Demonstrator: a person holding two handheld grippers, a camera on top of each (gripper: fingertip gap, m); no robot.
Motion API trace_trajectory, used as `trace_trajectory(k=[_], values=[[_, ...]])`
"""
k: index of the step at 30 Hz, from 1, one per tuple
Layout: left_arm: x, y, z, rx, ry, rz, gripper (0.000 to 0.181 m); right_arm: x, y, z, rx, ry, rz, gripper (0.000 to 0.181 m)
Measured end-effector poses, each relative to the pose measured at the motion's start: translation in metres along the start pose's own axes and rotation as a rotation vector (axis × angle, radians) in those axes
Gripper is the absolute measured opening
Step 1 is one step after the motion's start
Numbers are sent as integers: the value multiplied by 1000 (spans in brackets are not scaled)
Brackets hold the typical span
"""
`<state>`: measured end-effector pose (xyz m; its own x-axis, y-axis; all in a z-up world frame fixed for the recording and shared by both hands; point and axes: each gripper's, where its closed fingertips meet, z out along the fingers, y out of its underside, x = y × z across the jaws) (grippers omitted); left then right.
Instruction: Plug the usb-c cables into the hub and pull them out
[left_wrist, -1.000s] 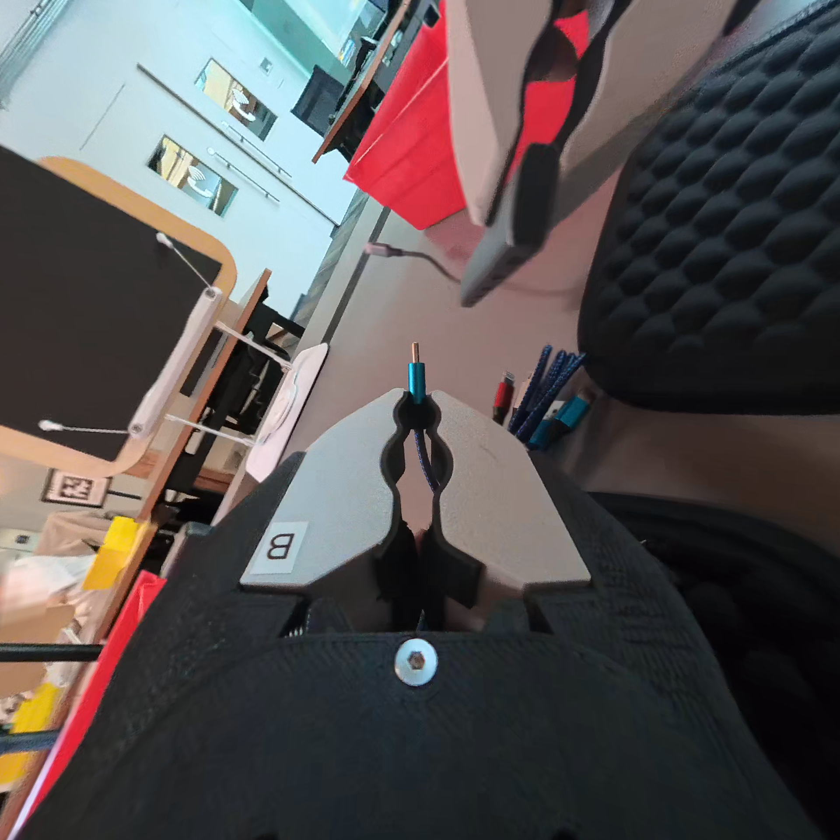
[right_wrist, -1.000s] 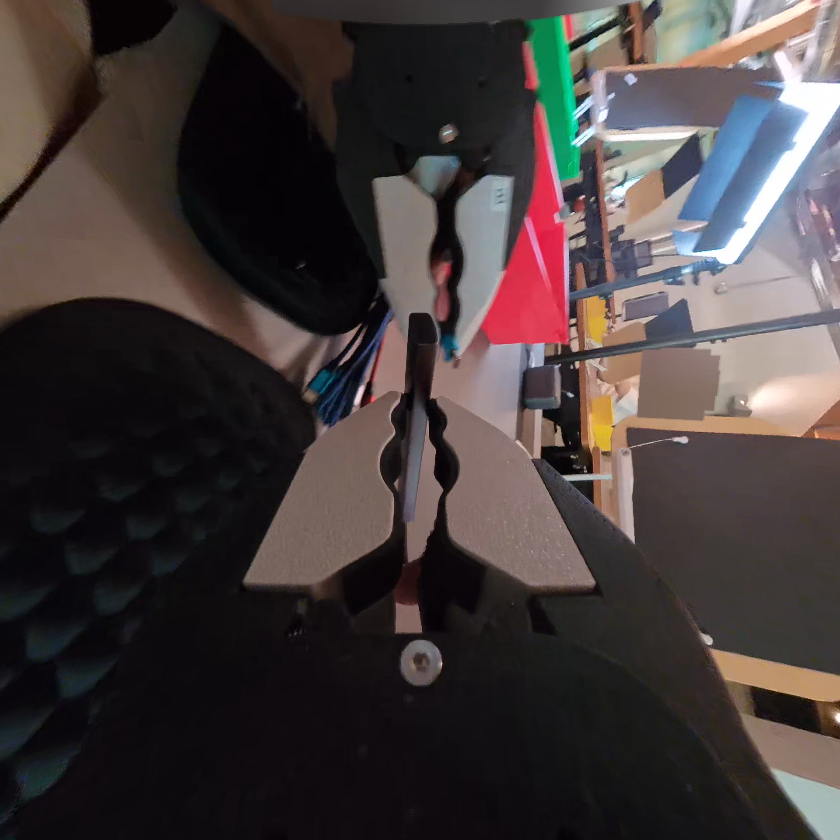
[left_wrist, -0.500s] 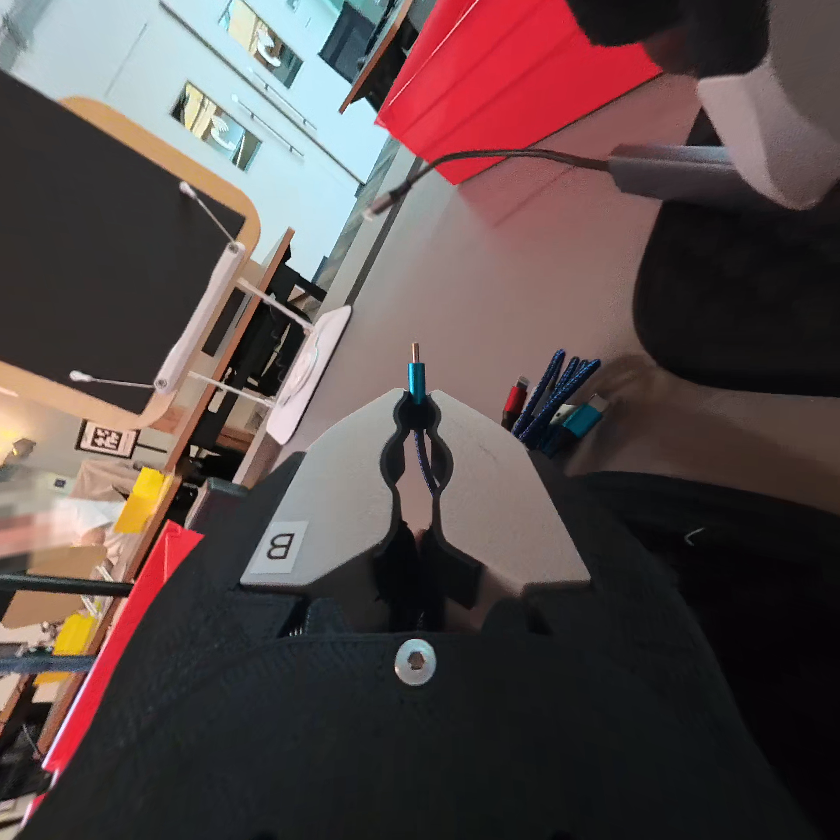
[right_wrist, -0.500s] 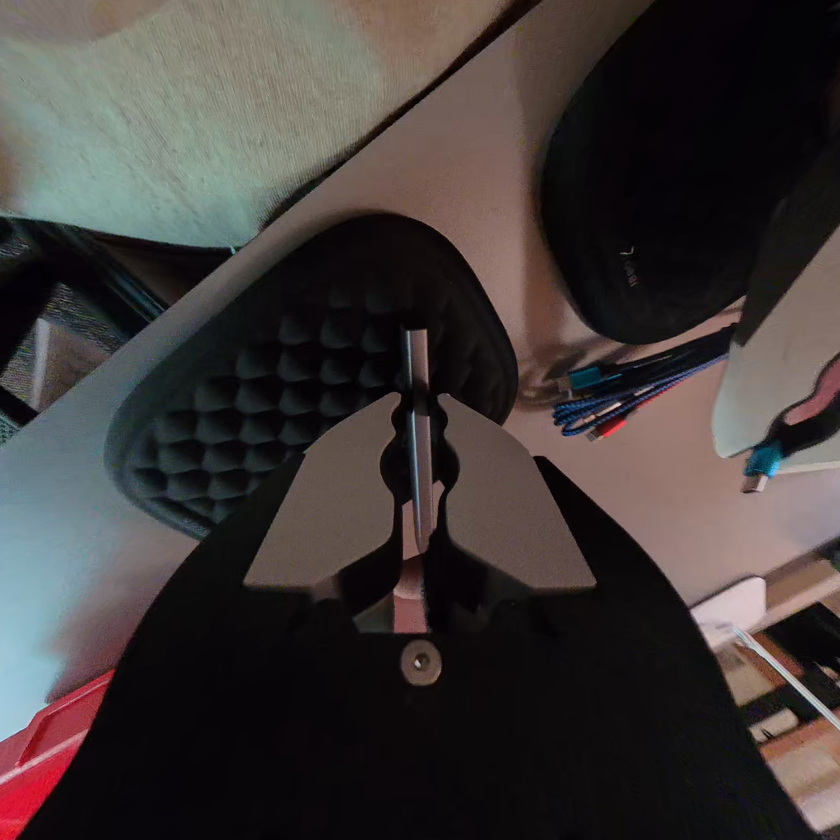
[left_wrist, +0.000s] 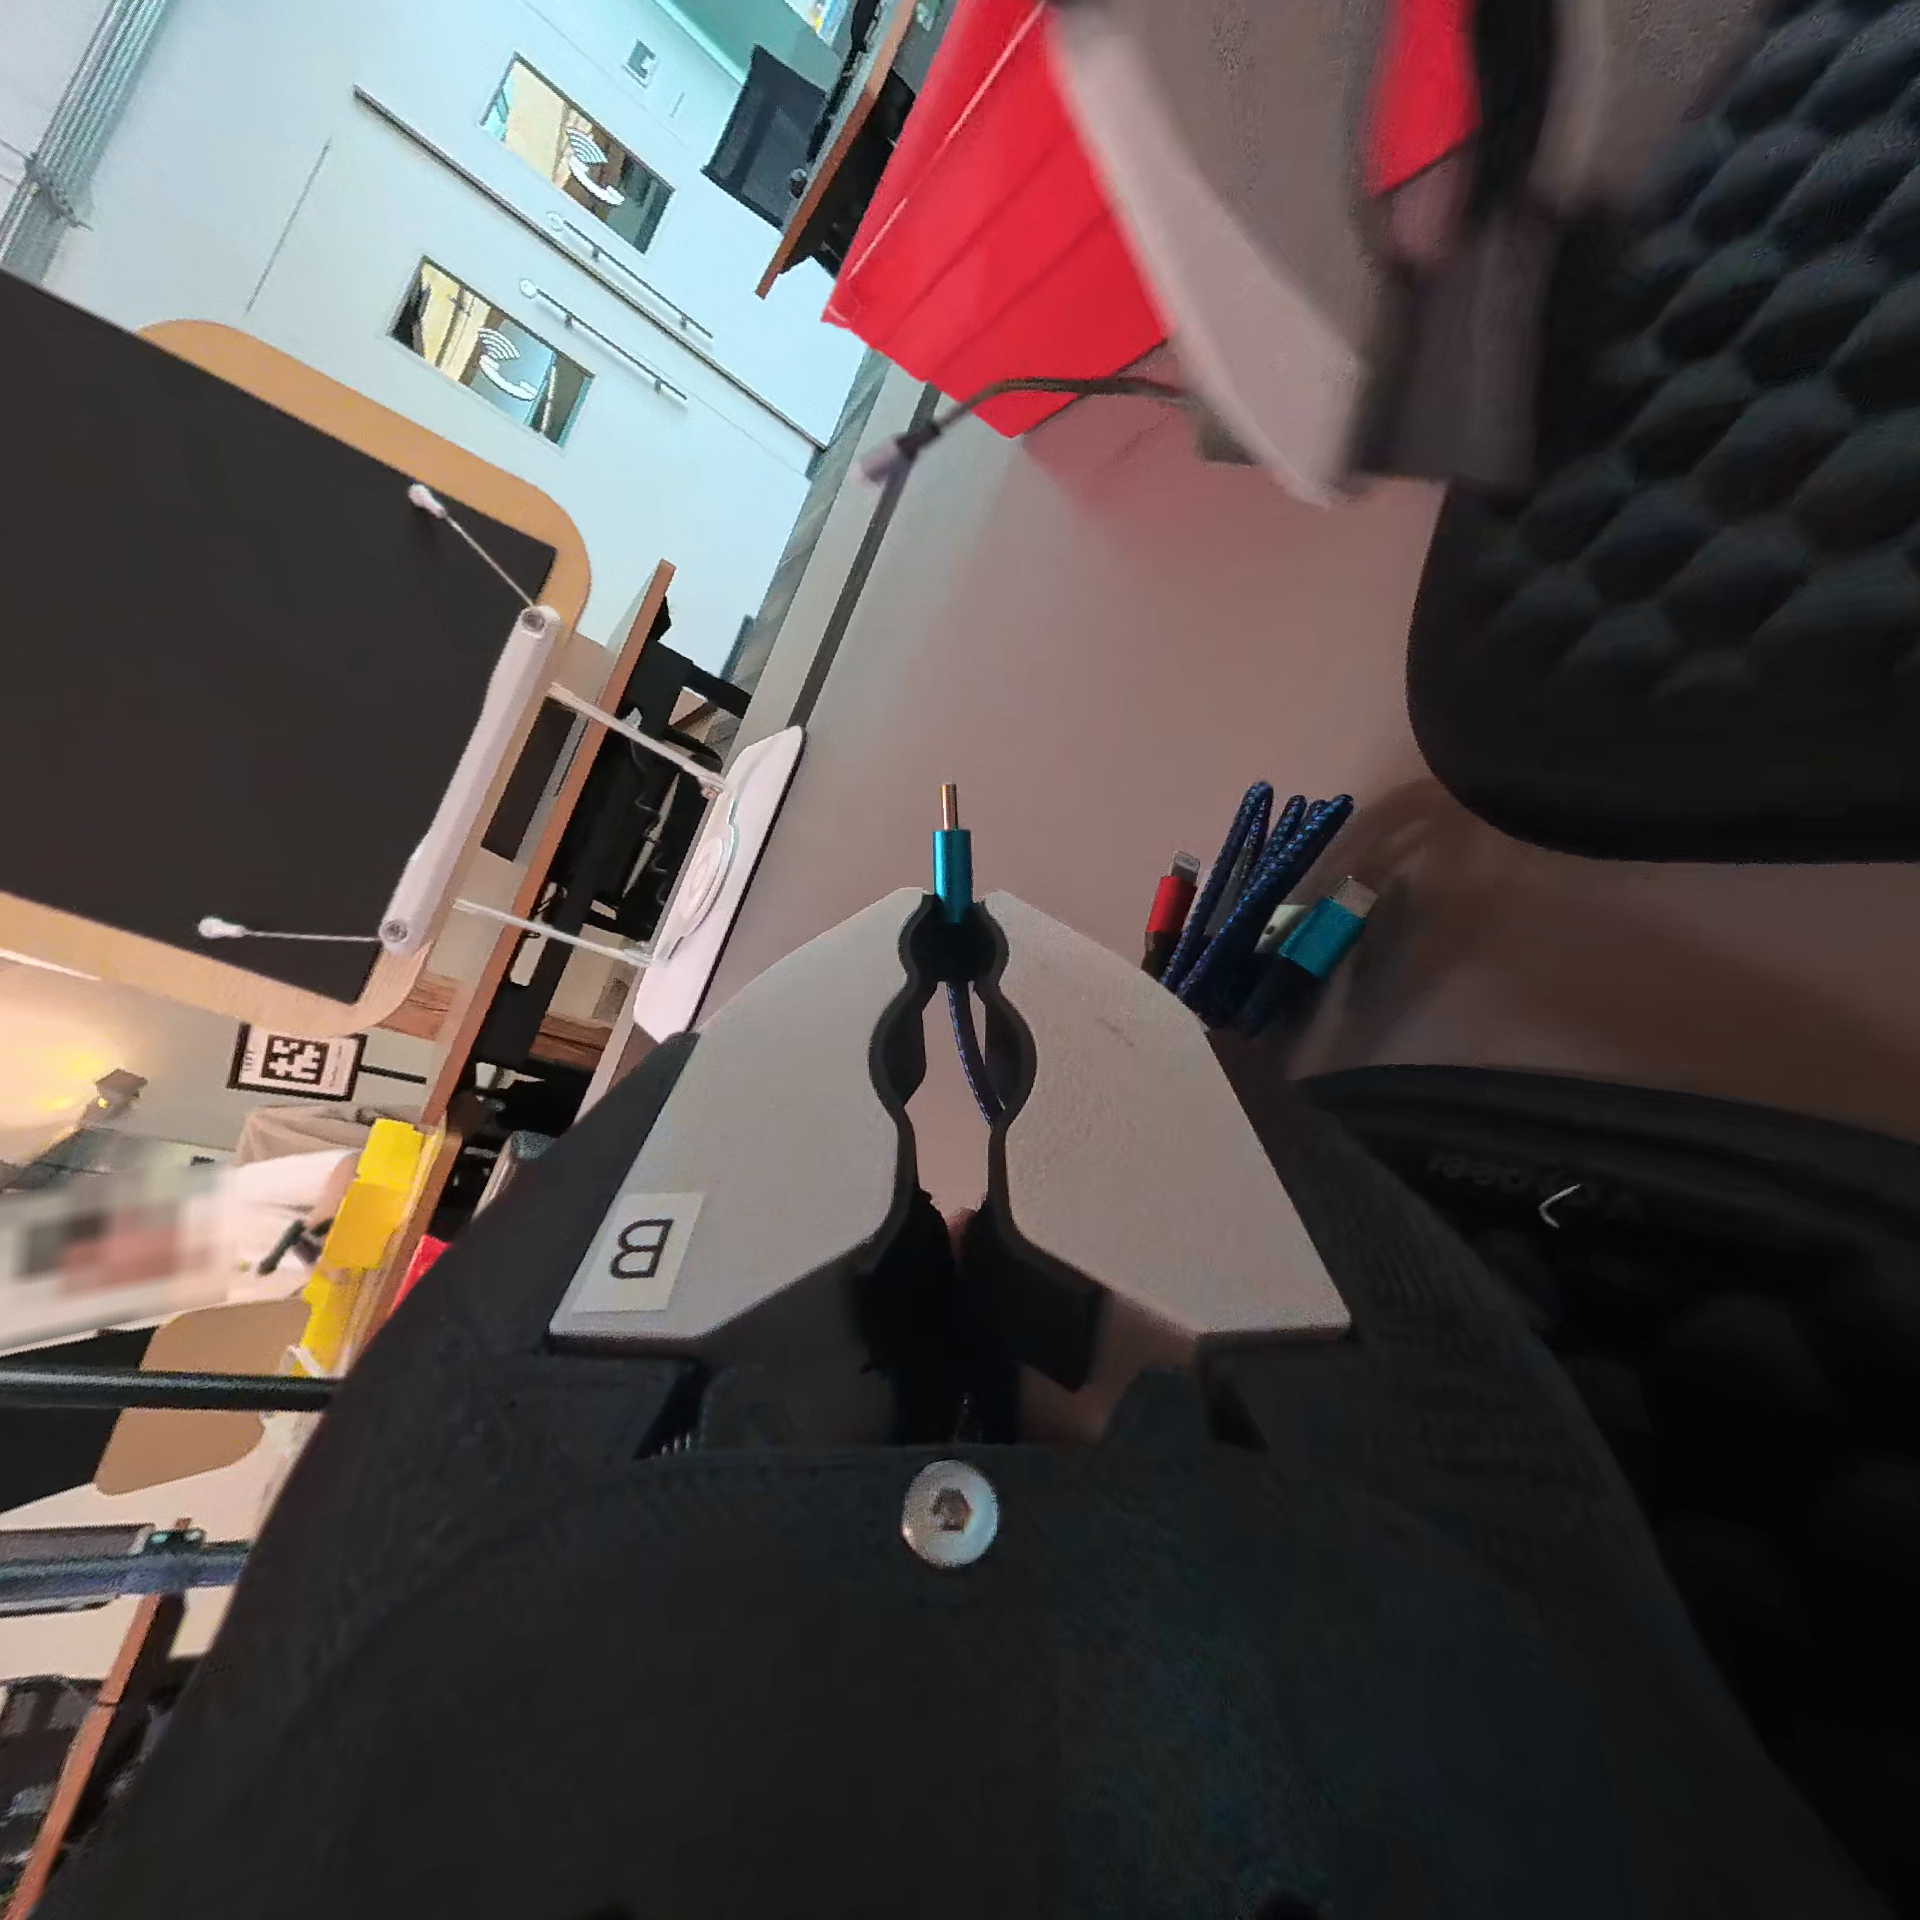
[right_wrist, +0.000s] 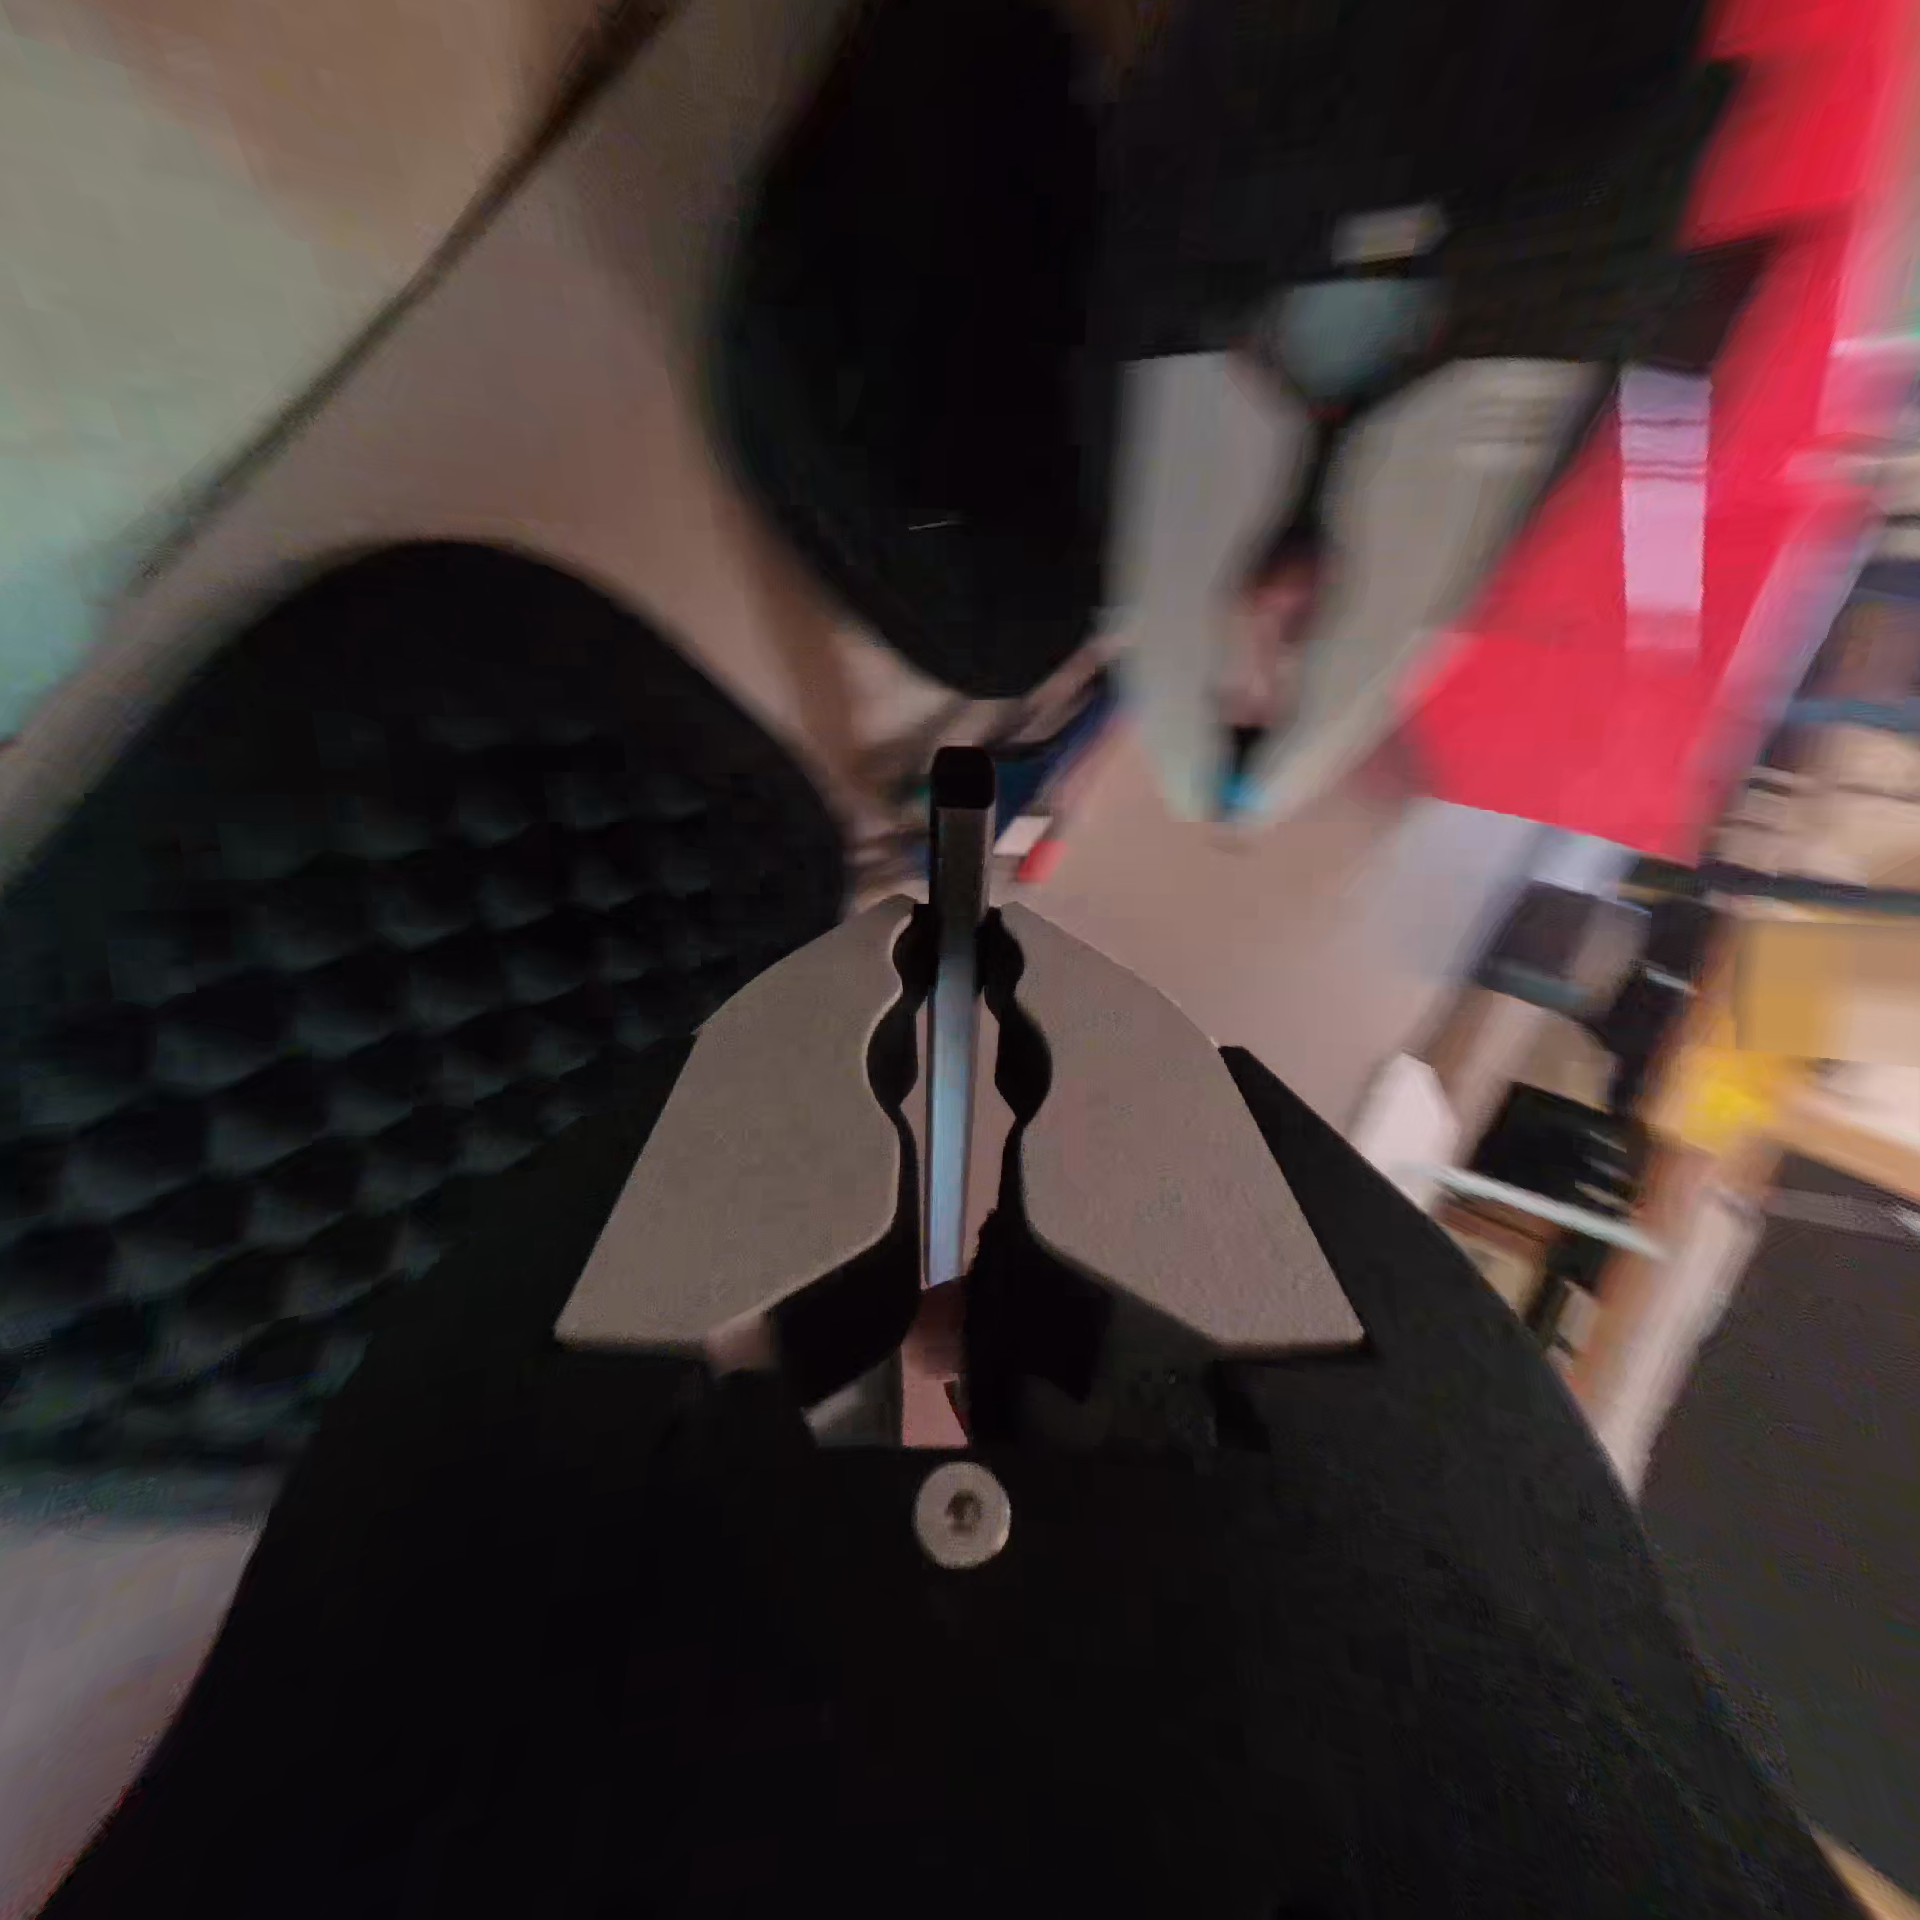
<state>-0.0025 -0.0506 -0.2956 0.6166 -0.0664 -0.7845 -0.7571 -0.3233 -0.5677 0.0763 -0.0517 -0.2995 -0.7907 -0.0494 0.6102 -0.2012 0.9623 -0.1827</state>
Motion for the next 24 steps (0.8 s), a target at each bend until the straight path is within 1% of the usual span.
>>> trace_trajectory(k=[2, 4, 5, 7, 9, 14, 17, 19, 24], values=[[2, -3, 1, 3, 2, 17, 4, 30, -1, -21, 67, 300, 69, 9], [6, -9, 0, 15, 7, 33, 4, 42, 3, -34, 57, 529, 75, 9], [9, -13, 0, 24, 13, 48, 4, 43, 3, -36, 61, 603, 79, 9], [14, -21, 0, 44, 18, 90, 4, 41, 0, -36, 83, 704, 91, 9], [17, -26, 0, 60, 17, 125, 4, 39, -5, -34, 105, 760, 91, 9], [14, -43, -9, 176, -16, 136, 4, 36, -19, -28, 112, 830, -50, 9], [11, -50, -15, 220, -63, 174, 4, 34, -18, -20, 80, 801, -99, 9], [10, -55, -17, 250, -85, 189, 4, 34, -18, -20, 93, 793, -96, 9], [13, -51, -15, 229, -74, 224, 4, 35, -21, -22, 123, 783, -73, 9]])
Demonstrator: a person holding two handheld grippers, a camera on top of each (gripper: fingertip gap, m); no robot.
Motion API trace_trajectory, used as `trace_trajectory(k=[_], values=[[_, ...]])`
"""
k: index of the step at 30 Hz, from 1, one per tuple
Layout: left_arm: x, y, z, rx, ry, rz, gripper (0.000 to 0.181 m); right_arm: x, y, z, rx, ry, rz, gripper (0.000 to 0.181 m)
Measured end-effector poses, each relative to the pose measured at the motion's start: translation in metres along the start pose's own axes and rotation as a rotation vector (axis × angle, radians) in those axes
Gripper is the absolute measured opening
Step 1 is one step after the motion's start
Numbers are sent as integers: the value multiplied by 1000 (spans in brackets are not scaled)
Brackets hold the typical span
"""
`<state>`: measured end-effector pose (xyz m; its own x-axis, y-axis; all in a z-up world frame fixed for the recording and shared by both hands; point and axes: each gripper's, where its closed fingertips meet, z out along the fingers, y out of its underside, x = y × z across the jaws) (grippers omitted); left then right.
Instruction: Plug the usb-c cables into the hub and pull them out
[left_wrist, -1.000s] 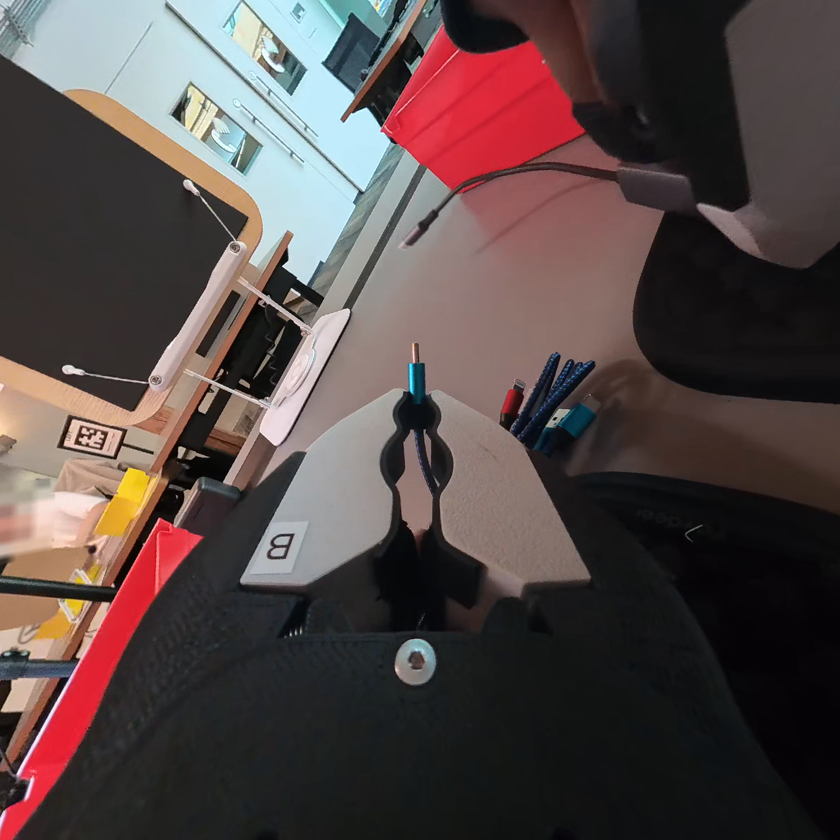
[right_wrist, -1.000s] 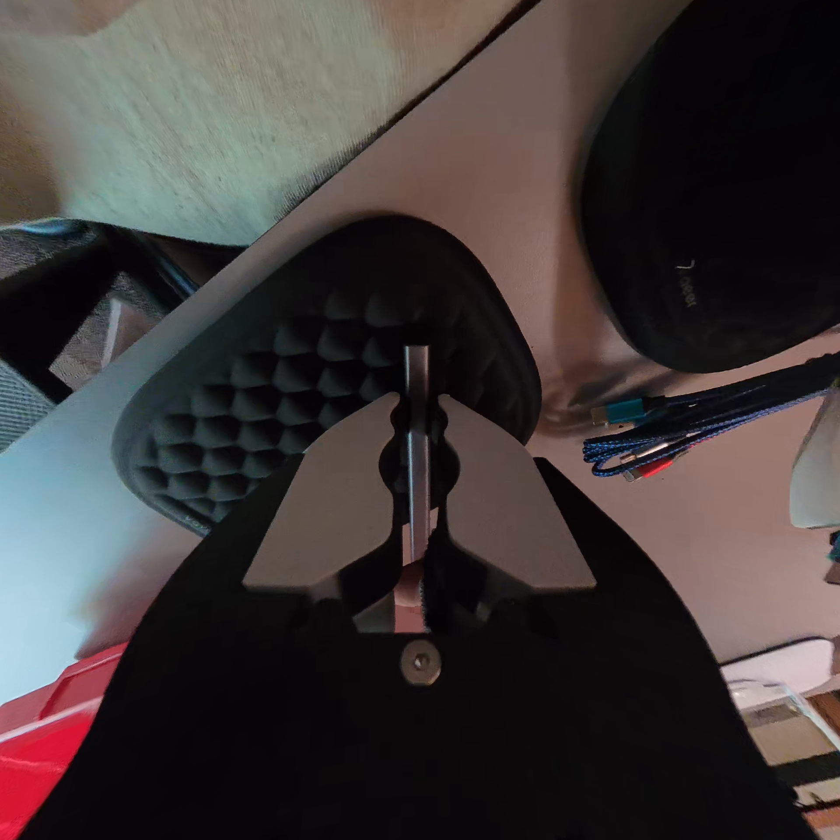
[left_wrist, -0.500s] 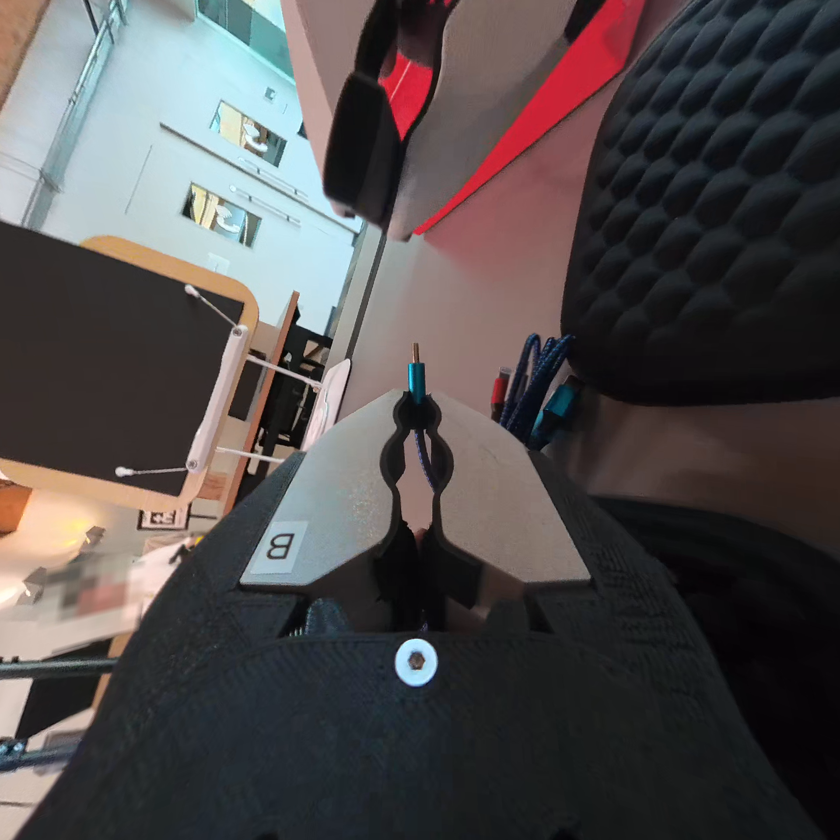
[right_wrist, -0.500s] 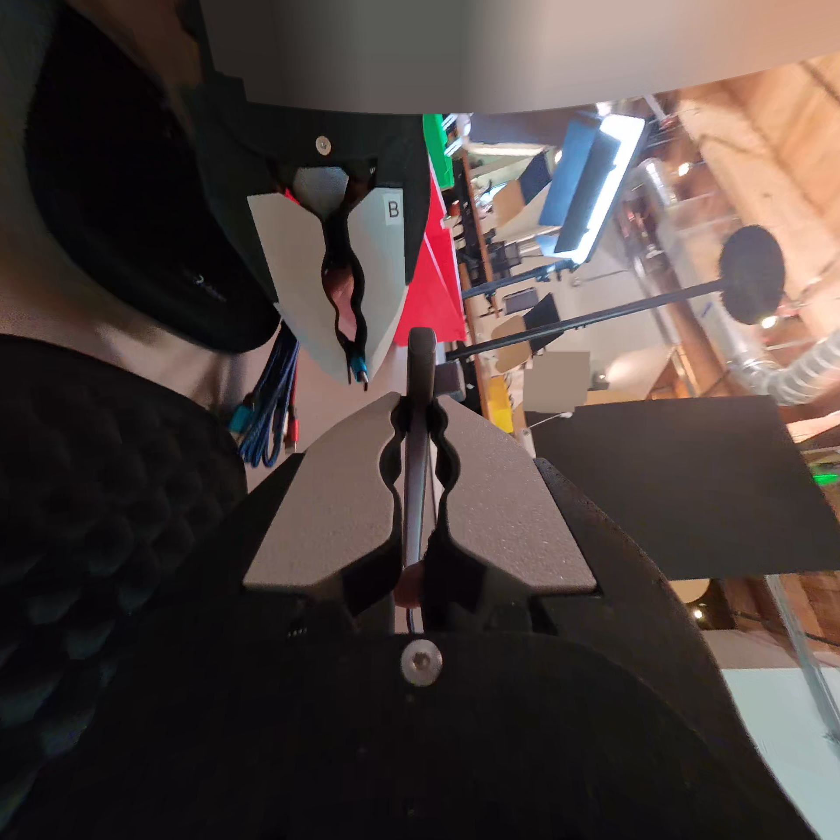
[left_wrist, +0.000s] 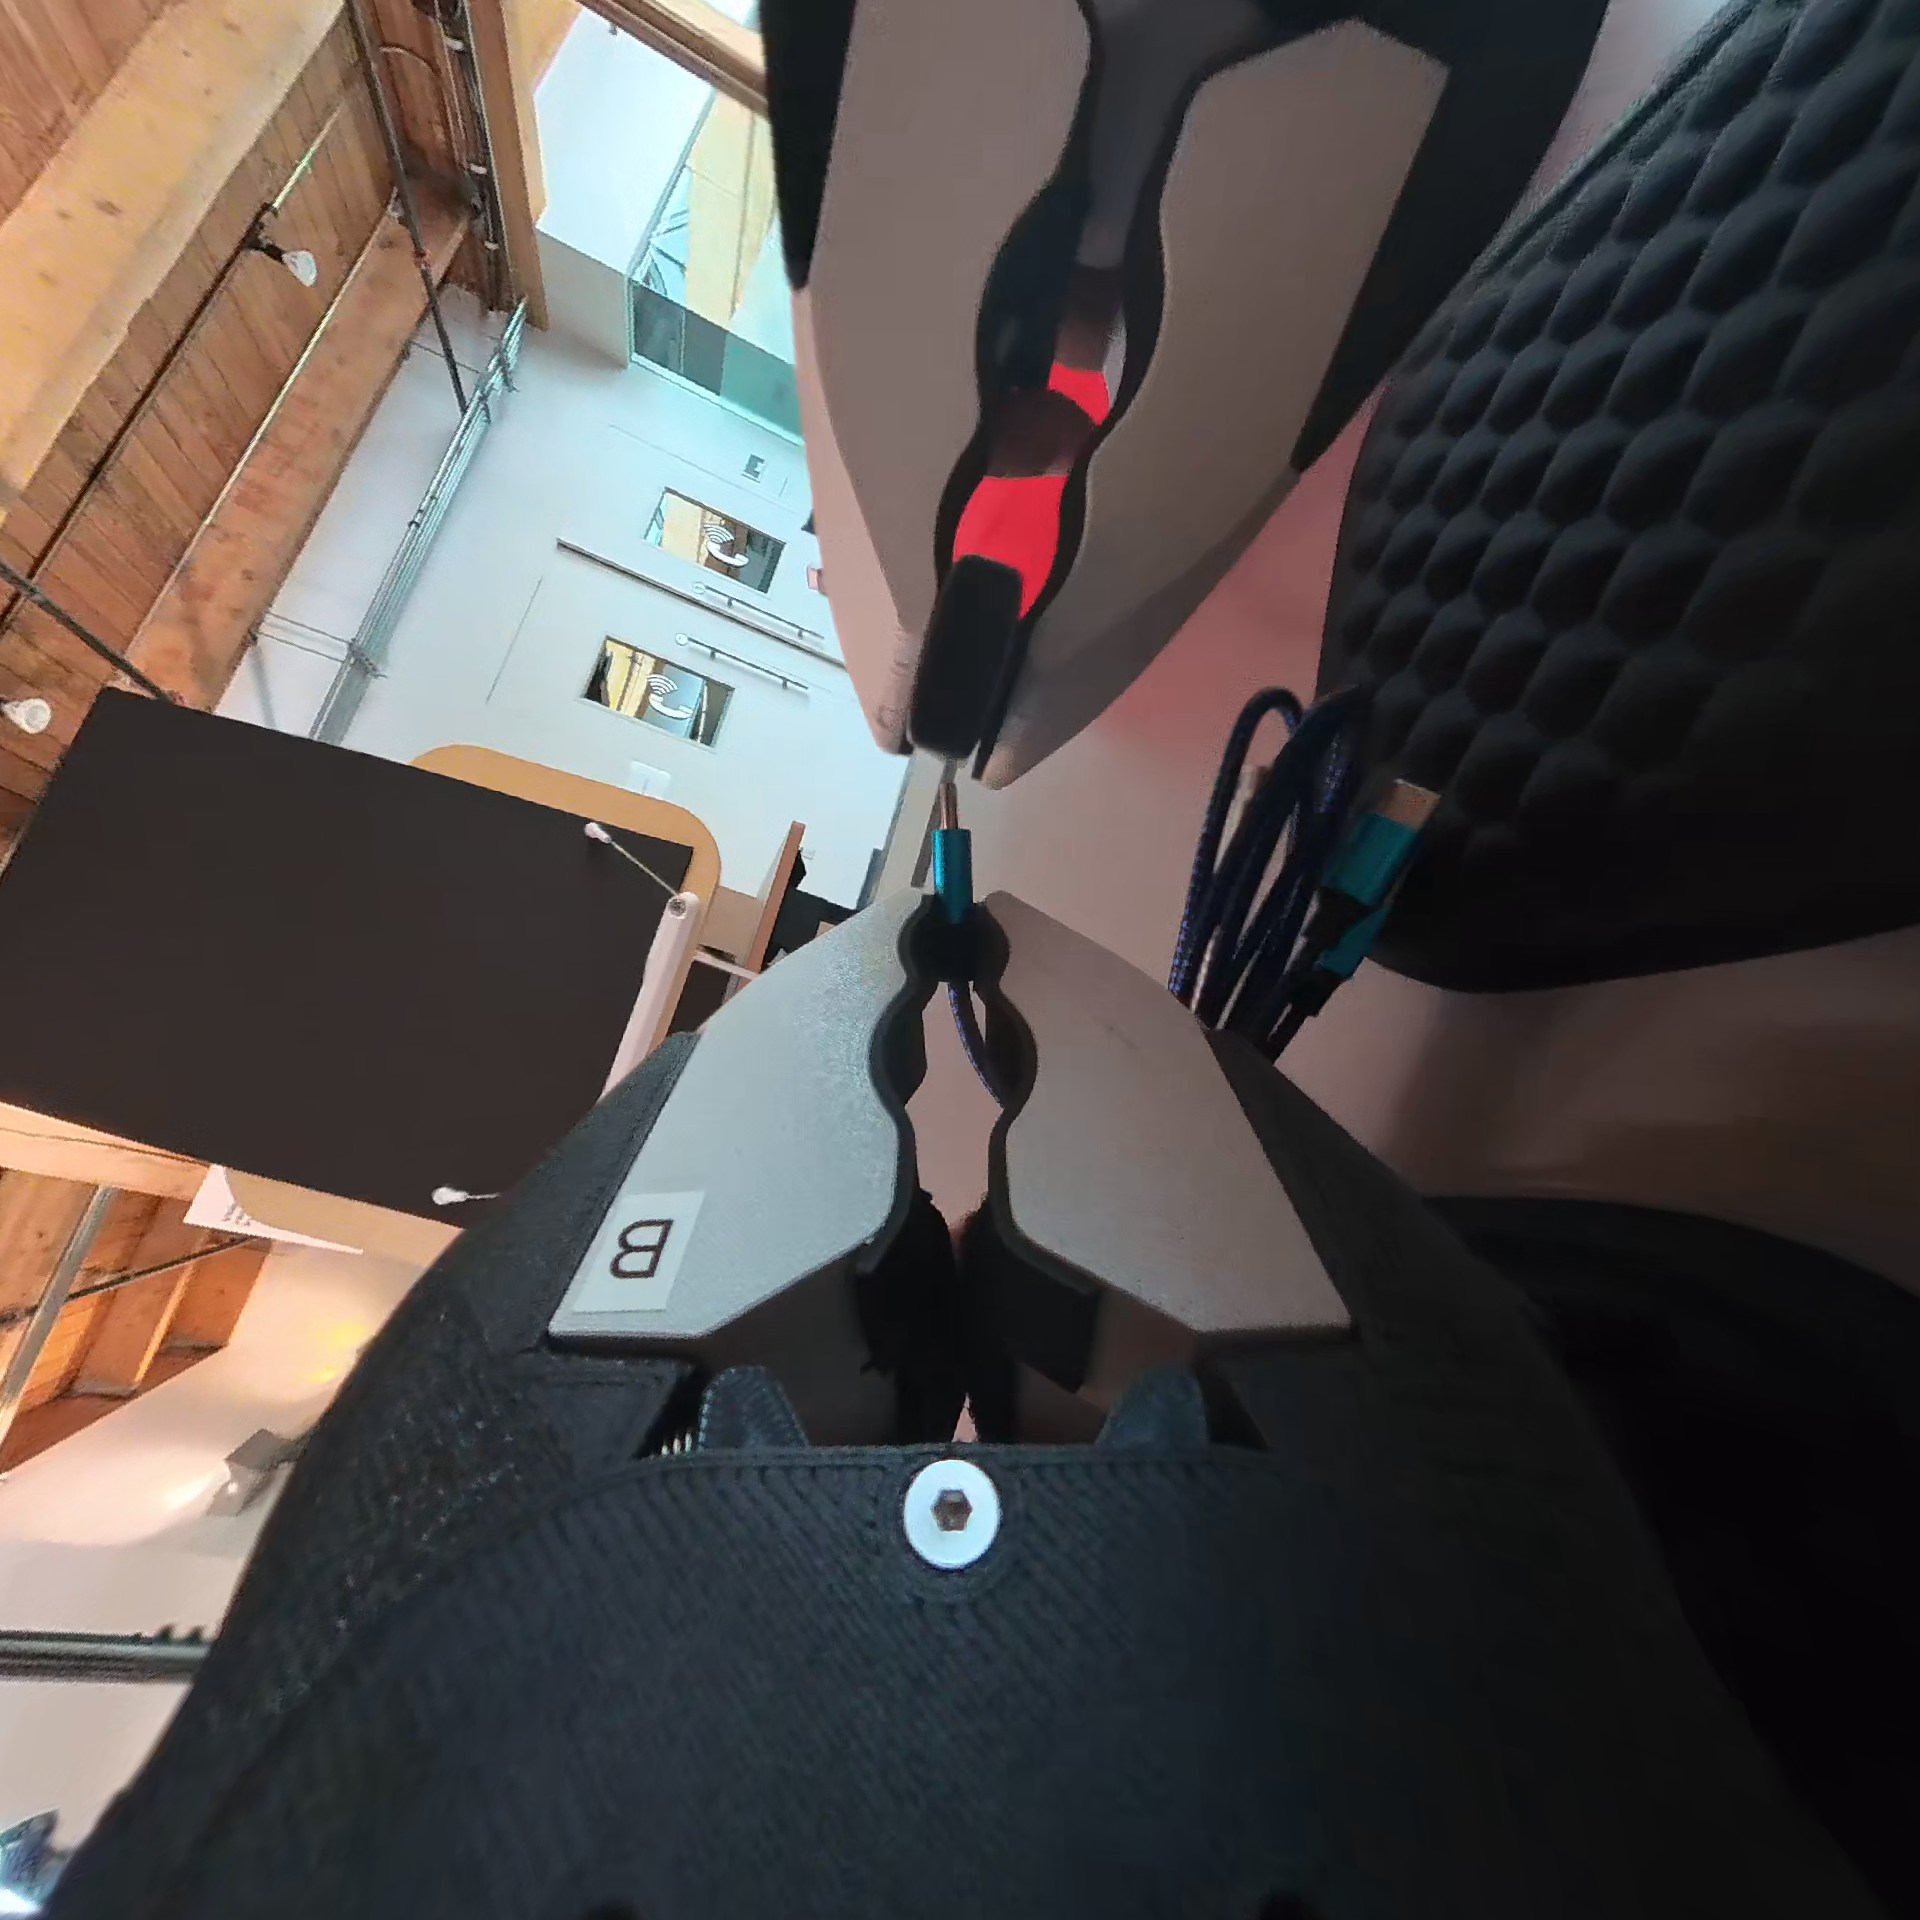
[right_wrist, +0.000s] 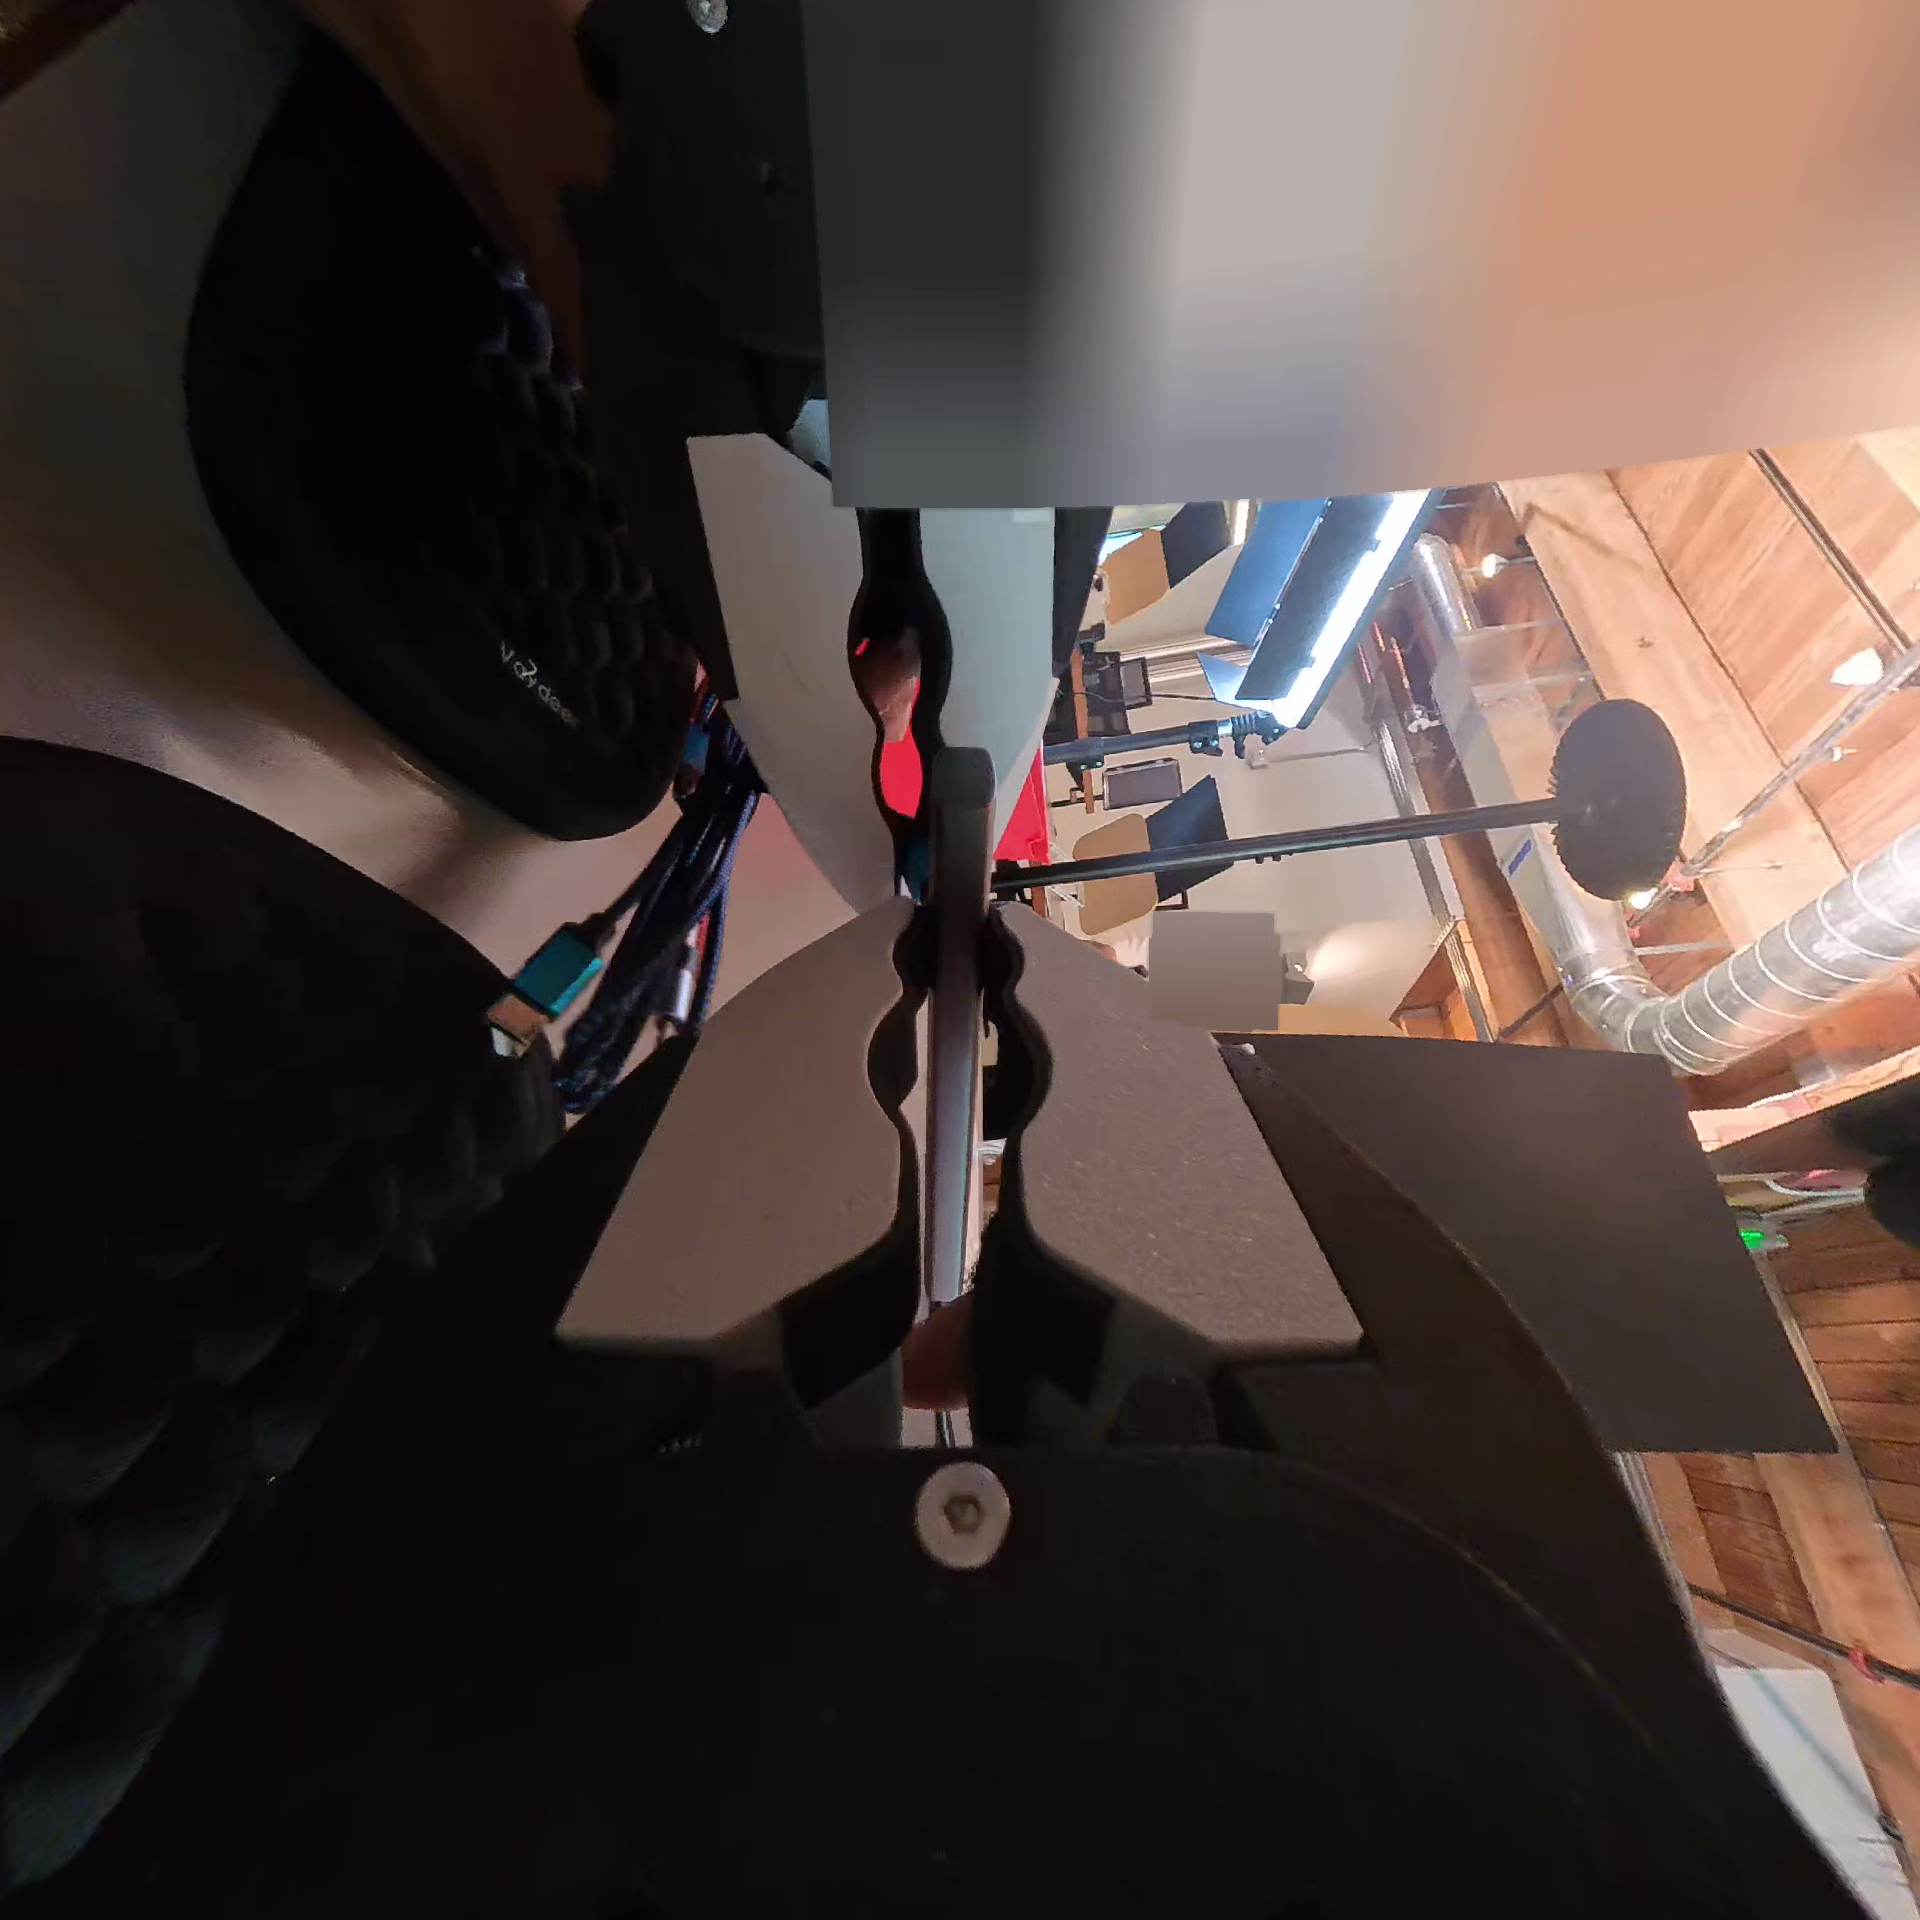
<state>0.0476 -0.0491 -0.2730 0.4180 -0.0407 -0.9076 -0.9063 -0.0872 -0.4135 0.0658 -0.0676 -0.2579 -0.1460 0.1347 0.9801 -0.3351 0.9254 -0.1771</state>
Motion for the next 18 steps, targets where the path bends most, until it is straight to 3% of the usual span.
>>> trace_trajectory(k=[12, 18], values=[[8, -6, 0, 24, 15, 107, 4, -11, -2, -4, 32, -111, 18, 9], [13, -10, -2, 56, 67, 64, 4, -15, -5, -5, 55, -154, 35, 9]])
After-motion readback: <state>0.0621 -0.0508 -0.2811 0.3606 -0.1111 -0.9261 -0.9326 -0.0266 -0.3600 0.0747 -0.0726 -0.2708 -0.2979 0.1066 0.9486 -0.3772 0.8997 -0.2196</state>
